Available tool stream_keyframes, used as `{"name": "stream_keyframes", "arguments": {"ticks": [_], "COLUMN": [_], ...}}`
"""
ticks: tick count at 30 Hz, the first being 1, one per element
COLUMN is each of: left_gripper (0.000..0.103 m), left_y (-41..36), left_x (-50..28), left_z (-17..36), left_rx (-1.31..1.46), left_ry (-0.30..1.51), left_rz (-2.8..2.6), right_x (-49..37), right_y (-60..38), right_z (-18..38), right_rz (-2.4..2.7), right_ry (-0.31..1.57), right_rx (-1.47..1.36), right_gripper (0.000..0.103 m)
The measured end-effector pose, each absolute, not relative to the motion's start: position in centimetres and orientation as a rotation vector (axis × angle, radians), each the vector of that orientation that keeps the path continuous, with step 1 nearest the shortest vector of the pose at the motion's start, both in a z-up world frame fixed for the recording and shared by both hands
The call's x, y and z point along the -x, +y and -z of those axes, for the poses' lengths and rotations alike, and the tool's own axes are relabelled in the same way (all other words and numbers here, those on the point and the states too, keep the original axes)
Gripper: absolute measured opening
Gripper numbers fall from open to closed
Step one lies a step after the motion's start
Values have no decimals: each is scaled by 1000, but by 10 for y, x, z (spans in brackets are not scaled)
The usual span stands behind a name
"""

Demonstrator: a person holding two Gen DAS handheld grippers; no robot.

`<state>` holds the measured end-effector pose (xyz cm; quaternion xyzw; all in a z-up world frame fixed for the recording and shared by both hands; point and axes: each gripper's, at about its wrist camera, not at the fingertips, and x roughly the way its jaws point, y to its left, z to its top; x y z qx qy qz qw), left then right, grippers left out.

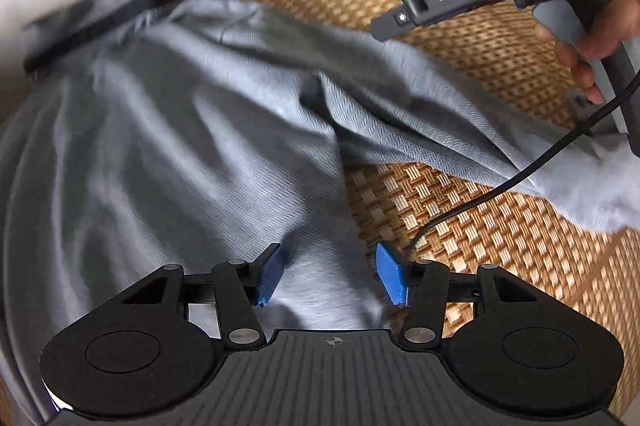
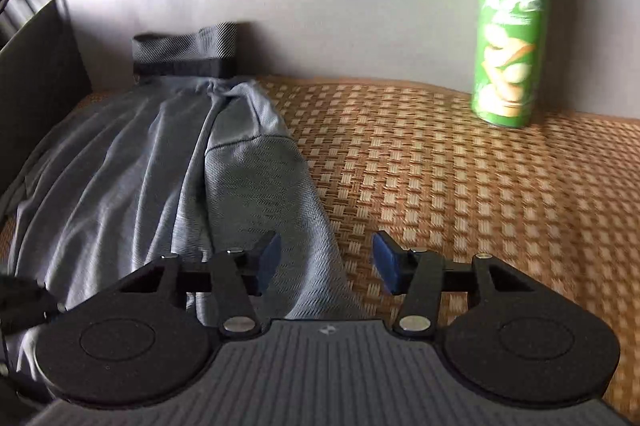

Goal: Fold clothes

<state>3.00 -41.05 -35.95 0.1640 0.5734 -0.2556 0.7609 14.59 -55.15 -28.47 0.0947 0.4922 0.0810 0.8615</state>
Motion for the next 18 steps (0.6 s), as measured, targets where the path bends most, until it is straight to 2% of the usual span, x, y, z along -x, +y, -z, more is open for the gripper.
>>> {"name": "stream_keyframes", "arguments": {"ticks": [2,4,5,6,7,8,9,11,18], "left_gripper": [63,53,46,27,20,9,3,0,0], "left_y": [-414,-416,-415,-413,-412,-409,-406,-401,-404], "left_x": [-30,-31,-33,-35,-38,-41,-44,-49,-53], "left_z": [362,363,363,362,362,361,359,353,347], "left_rx": [-358,-353,-343,-331,-319,-295,-271,-225,-189], "left_ry": [1248,1258,1263,1267,1271,1279,1284,1293,1325], "left_rz": [512,466,447,429,411,399,390,372,439], "right_x": [-153,-159,-161,-163,-163,-164,-165,-167,-193], "right_y": [-555,-559,-560,-559,-558,-557,-556,-560,-595], "right_z": [293,301,306,308,309,309,309,300,278], "right_rz": [-205,-235,-246,-261,-284,-312,-341,-335,-137], "right_ry": [1042,1056,1072,1087,1095,1103,1120,1097,958], "right_rx": [-209,-223,-234,-235,-224,-210,-200,-167,-107], "right_gripper": [57,55,53,50,42,20,1,1,1]}}
